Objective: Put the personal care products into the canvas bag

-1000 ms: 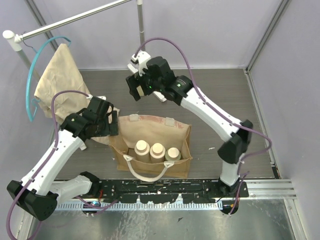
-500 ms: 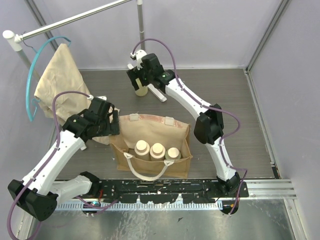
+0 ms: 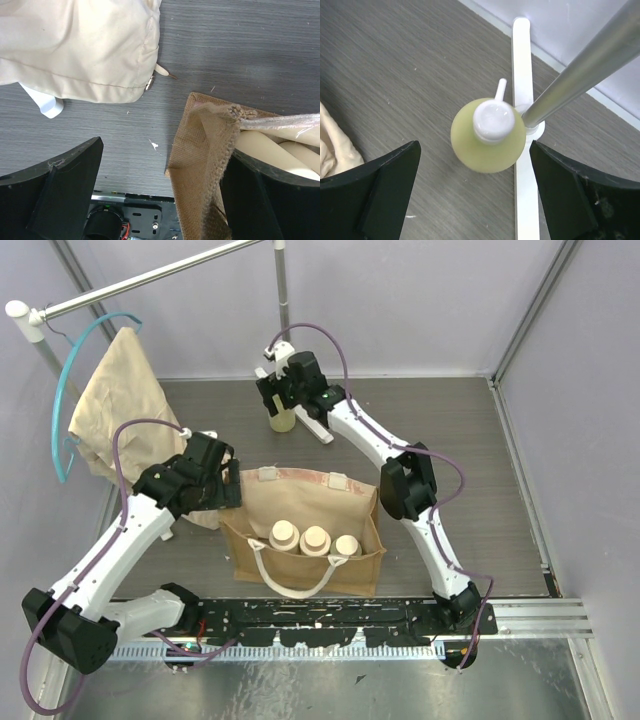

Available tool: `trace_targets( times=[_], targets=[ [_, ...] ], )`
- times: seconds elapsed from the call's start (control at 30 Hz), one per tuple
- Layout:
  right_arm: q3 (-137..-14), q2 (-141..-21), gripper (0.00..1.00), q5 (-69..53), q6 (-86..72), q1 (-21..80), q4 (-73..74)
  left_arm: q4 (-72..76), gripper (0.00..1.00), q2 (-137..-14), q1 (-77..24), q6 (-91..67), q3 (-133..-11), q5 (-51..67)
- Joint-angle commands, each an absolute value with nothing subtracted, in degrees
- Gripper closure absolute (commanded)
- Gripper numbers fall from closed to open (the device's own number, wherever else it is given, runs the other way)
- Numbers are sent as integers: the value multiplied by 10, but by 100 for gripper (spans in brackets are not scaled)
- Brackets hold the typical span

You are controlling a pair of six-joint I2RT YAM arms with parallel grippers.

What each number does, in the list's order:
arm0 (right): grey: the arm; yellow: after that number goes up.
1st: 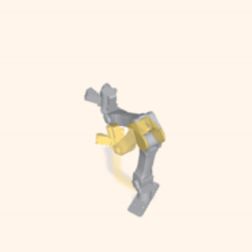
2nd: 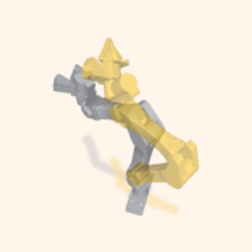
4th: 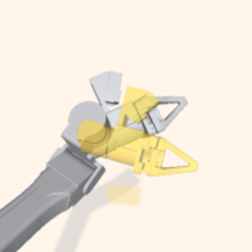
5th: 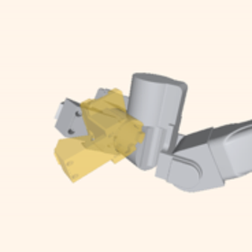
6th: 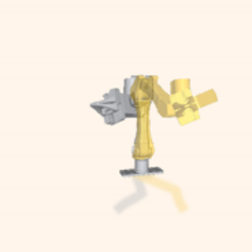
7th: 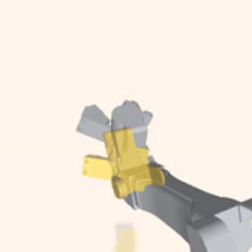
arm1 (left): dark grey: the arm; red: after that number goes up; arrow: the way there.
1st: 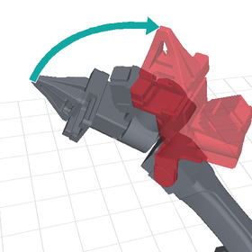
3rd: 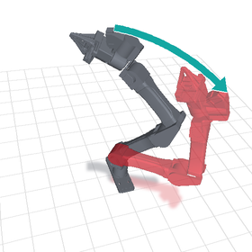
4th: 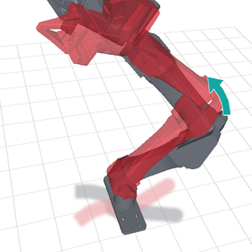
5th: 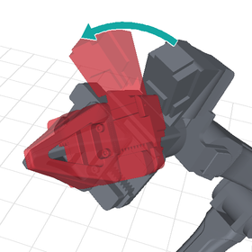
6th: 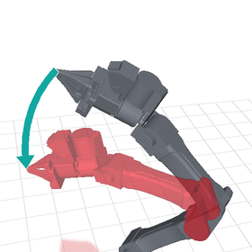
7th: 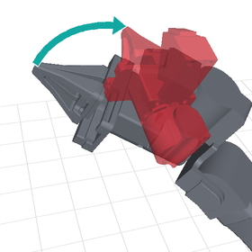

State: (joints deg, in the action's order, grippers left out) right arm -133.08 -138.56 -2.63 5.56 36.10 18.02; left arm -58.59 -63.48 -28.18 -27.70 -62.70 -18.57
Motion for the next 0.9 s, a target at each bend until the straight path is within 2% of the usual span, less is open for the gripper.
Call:
trace_targets(
  times=[0.0, 0.67, 0.77, 0.87],
  targets=[
    [-1334, -1381, 4, -47, 70, 356, 76, -585, 2, -639, -281, -276, -630, -198],
    [-1312, -1451, 11, -65, 69, 356, -72, -598, 2, -663, -281, -244, -652, -195],
    [-1306, -1450, 16, -66, 70, 356, -73, -598, 2, -667, -281, -240, -654, -196],
    [-1294, -1444, 26, -66, 74, 356, -73, -598, 2, -670, -281, -238, -656, -196]
  ],
)
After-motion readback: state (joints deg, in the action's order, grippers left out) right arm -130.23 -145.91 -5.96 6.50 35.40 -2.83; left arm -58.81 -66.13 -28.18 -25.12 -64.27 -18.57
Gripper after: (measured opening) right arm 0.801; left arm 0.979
